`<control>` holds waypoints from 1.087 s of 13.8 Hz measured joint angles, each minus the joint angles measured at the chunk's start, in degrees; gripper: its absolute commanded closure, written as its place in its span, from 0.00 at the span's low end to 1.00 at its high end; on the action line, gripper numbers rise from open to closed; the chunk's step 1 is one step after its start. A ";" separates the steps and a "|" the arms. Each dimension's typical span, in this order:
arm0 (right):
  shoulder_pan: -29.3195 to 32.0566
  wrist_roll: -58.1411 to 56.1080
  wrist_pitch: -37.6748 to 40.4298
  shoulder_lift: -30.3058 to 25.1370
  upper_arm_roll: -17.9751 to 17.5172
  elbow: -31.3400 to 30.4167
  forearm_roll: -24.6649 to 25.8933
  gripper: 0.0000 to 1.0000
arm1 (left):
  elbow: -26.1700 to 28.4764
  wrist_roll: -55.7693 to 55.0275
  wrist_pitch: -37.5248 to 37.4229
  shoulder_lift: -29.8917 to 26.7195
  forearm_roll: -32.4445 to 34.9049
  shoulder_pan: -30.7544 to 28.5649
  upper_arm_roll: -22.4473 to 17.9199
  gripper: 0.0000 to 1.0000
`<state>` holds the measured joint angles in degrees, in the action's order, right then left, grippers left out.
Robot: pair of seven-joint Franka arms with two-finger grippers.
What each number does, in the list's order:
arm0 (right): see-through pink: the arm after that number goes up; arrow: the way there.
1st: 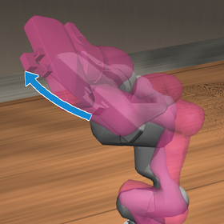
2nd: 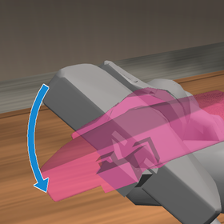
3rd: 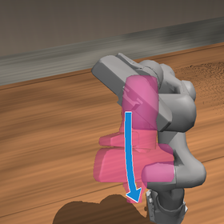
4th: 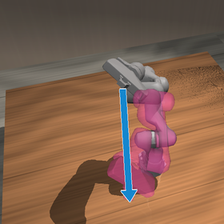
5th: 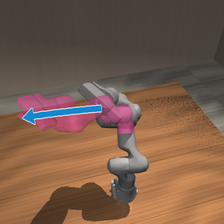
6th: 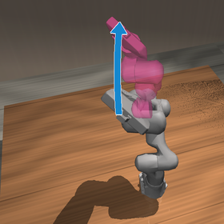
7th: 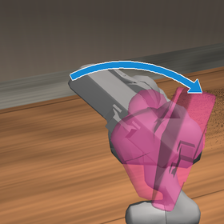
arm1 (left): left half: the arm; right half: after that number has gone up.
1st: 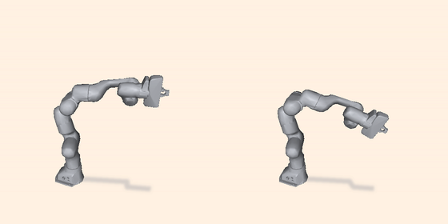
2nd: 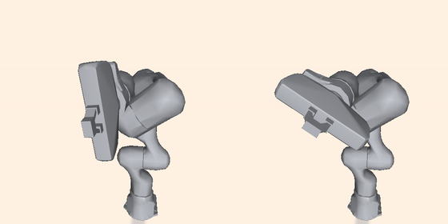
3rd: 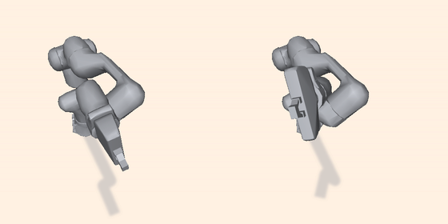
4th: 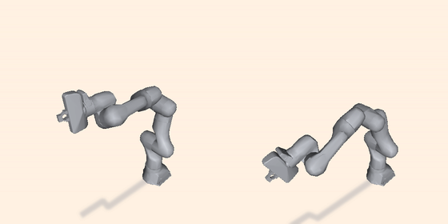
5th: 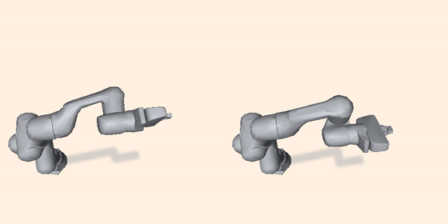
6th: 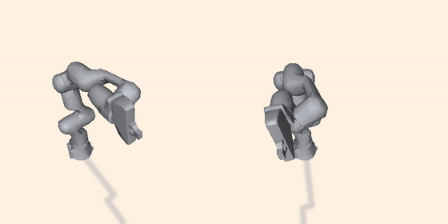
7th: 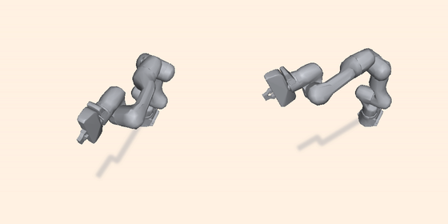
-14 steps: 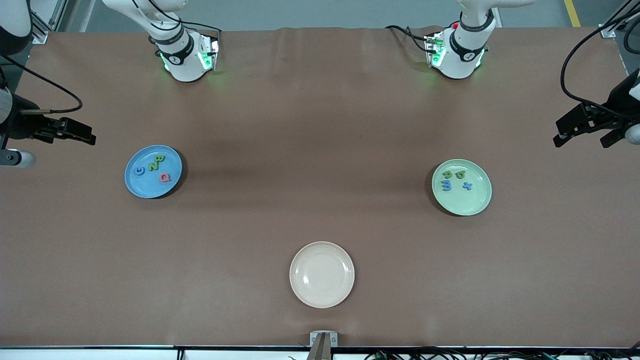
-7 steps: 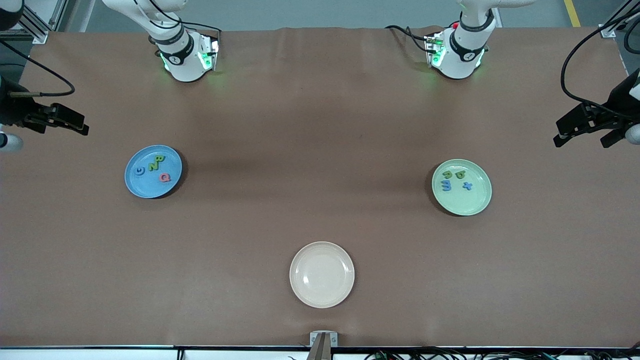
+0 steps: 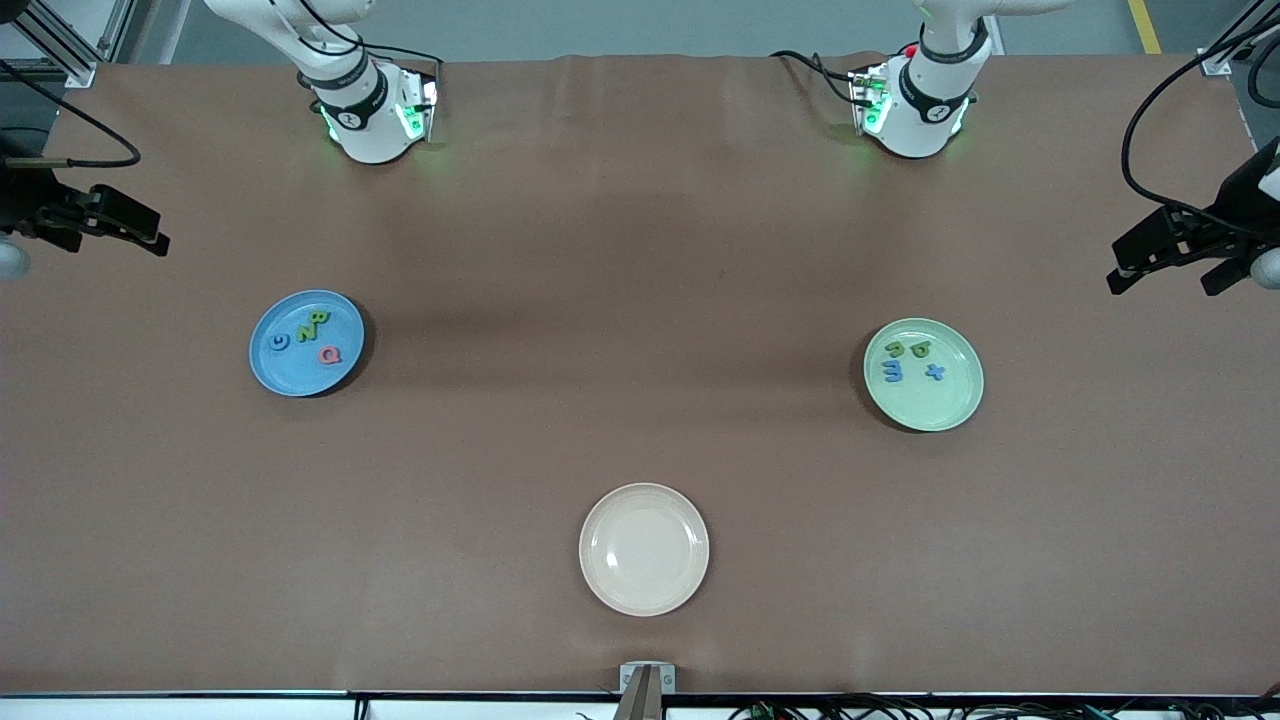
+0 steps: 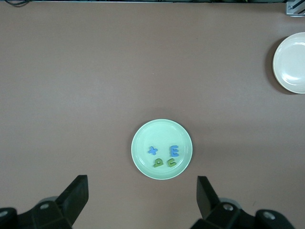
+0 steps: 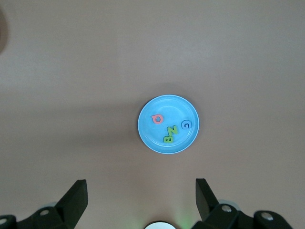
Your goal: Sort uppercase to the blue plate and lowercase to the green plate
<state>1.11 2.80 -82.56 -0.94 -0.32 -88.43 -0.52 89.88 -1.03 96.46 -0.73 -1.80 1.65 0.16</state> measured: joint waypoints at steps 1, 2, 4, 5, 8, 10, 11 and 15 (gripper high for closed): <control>0.00 0.00 0.00 -0.01 0.01 -0.05 -0.27 0.00 | 0.00 0.00 0.00 0.00 0.00 0.00 0.00 0.00; 0.00 0.00 -0.06 -0.06 0.01 -0.22 -0.43 0.00 | 0.00 0.00 0.00 0.00 0.00 0.00 0.00 0.00; 0.00 0.00 -1.01 -0.69 0.05 -1.52 -0.54 0.00 | 0.00 0.00 0.00 0.00 0.00 0.00 0.00 0.00; 0.00 0.00 -1.38 -1.09 0.05 -2.10 -0.60 0.00 | 0.00 0.00 0.00 0.00 0.00 0.00 0.00 0.00; 0.00 -0.06 -2.19 -1.93 0.05 -2.91 -0.77 0.00 | 0.00 0.00 0.00 0.00 0.00 -0.01 0.00 0.00; 0.00 -0.80 -2.99 -1.97 0.06 -2.92 -0.80 0.00 | 0.00 0.00 0.00 0.00 0.00 -0.04 0.00 0.00; 0.00 -1.52 -3.30 -1.97 0.11 -2.93 -0.80 0.00 | 0.00 0.00 0.00 0.00 0.00 -0.05 0.00 0.00; 0.00 -2.38 -3.55 -1.97 0.25 -2.93 -0.81 0.00 | 0.00 0.00 0.00 0.00 0.00 -0.05 0.00 0.00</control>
